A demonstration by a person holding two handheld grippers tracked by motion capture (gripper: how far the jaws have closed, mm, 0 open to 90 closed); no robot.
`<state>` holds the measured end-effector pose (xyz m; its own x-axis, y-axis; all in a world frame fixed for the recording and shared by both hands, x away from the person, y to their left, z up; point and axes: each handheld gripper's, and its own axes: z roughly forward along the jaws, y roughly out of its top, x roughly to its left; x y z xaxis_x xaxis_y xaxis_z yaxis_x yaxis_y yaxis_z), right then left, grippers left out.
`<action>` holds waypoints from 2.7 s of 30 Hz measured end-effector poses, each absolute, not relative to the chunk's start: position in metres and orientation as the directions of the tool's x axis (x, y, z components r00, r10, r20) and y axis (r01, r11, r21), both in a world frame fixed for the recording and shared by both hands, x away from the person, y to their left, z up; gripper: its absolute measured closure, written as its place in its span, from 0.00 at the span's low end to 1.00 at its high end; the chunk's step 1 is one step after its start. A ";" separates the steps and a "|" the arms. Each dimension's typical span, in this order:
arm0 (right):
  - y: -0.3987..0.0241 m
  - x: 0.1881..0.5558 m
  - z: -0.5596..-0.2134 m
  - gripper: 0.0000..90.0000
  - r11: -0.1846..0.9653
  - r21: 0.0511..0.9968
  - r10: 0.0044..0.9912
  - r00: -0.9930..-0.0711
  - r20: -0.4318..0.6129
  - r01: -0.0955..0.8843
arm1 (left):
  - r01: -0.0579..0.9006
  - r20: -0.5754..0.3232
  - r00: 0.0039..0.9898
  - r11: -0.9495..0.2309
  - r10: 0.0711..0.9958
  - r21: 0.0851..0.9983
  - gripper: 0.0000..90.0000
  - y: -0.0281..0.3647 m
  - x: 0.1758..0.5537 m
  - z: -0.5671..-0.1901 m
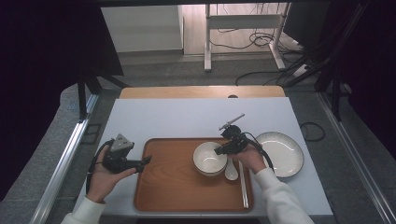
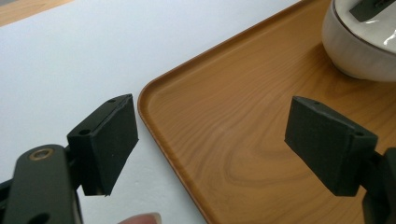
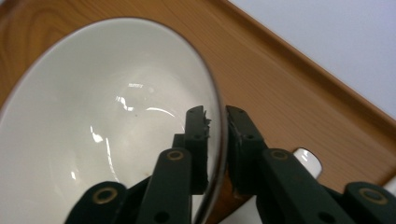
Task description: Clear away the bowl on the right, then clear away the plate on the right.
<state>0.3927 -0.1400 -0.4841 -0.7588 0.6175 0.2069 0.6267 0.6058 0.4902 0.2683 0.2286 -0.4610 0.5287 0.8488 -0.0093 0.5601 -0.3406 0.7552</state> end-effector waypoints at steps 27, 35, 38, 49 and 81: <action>-0.200 0.366 -0.433 0.37 0.478 0.722 0.650 -0.754 0.094 0.501 | 0.553 -0.007 0.528 -0.338 0.849 0.761 0.18 0.229 0.270 -0.460; -0.239 0.365 -0.422 0.38 0.430 0.744 0.697 -0.712 0.087 0.512 | 0.556 -0.012 0.521 -0.329 0.853 0.763 0.19 0.232 0.271 -0.460; -0.253 0.366 -0.420 0.37 0.414 0.744 0.717 -0.691 0.088 0.524 | 0.556 -0.012 0.520 -0.327 0.854 0.764 0.18 0.232 0.271 -0.460; -0.290 0.371 -0.420 0.38 0.386 0.719 0.777 -0.623 0.083 0.578 | 0.558 -0.010 0.520 -0.331 0.854 0.761 0.18 0.232 0.271 -0.460; -0.380 0.381 -0.449 0.40 0.251 0.587 0.915 -0.387 0.116 0.770 | 0.562 -0.008 0.518 -0.333 0.855 0.757 0.19 0.230 0.269 -0.462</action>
<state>0.3814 -0.3799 -0.4488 -0.3866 0.9149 0.1160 0.7700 0.2510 0.5866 0.2693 0.2304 -0.4620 0.5184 0.8551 -0.0084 0.5623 -0.3334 0.7567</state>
